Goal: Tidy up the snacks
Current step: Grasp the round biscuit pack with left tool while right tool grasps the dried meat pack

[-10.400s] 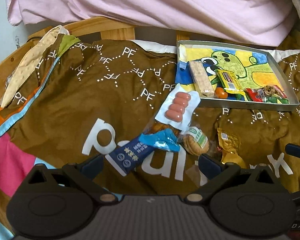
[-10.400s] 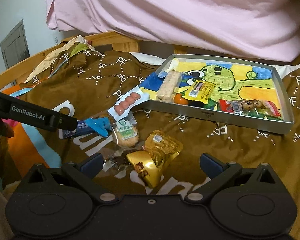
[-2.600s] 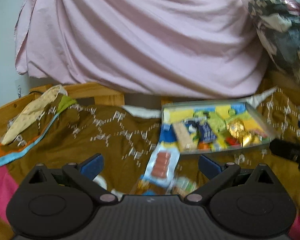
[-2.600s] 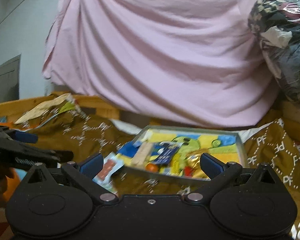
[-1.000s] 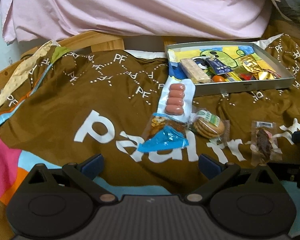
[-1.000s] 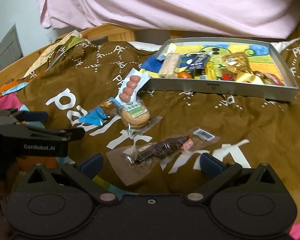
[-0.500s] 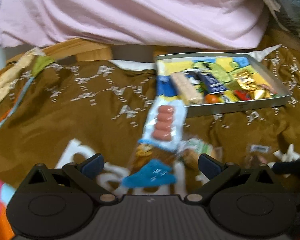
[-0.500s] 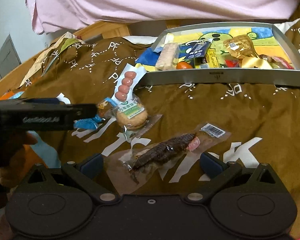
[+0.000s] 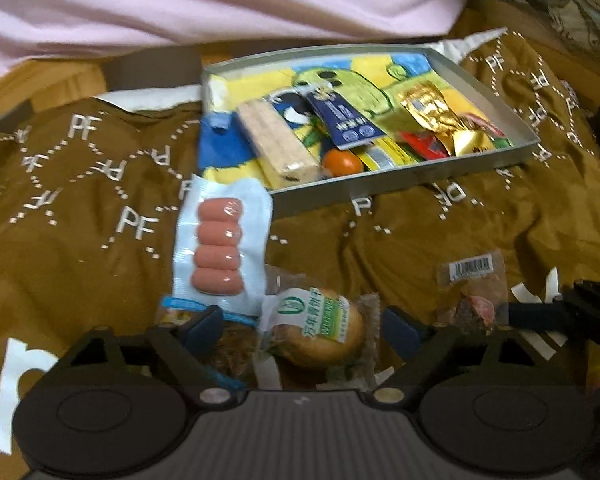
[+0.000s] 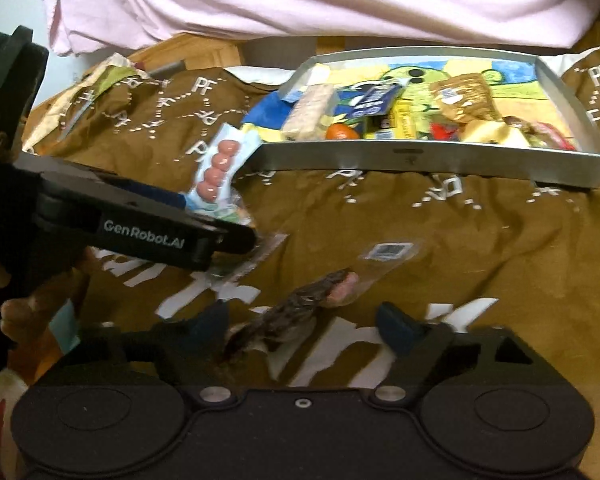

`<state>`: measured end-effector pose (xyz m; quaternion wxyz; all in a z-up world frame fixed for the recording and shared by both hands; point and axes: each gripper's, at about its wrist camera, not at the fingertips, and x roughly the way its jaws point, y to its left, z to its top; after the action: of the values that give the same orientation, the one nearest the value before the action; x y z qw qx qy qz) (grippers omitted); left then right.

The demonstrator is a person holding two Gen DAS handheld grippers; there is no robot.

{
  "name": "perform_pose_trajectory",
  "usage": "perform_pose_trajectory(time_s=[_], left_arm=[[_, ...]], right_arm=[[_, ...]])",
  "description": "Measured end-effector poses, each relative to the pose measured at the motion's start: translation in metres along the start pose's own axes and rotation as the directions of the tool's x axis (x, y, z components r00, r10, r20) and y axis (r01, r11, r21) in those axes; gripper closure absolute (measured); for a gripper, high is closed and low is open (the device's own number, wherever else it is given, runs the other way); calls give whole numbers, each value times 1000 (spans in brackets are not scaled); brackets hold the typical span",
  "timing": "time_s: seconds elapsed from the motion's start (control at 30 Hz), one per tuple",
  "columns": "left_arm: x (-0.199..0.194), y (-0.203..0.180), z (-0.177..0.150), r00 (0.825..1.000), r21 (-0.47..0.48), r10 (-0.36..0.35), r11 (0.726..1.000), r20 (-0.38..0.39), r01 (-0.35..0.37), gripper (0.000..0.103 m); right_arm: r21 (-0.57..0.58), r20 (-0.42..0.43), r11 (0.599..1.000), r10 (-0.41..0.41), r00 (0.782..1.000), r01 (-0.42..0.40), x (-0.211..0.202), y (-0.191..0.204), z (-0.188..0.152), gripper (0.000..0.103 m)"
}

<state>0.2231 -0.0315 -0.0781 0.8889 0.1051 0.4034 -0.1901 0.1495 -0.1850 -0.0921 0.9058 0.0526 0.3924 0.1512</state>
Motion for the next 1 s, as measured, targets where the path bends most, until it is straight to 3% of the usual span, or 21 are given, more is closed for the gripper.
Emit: perform_pose_trajectory(time_s=[0.1,0.37,0.47,0.5,0.87,0.97,1.0], left_arm=[[4,-2,1,999,34,-26,999,-20,27,26],[13,-11,3,998,67,-26,997,-61,30,36],[13,-13,2,998,69,-14,997,-64,19,38],[13,-14,2,998,66,-11,998,-66,15,44],[12,-16,-2,997,19,19,1000,-71,-18,41],[16,-16,-1,997,12,22,1000,-78,-22,41],[16,-17,-1,996,8,26,1000,-81,-25,43]], right_arm=[[27,-9,999,20,1000,-20,-2,-6,2,34],[44,-39,996,84,996,-82,2,-13,6,33],[49,-39,994,95,995,-93,1,-13,7,53],[59,-43,992,113,993,-110,0,-12,7,59],[112,-52,985,141,989,-135,3,-16,7,62],[114,-51,984,145,988,-138,3,-14,8,67],[118,-50,983,145,988,-139,3,-14,8,73]])
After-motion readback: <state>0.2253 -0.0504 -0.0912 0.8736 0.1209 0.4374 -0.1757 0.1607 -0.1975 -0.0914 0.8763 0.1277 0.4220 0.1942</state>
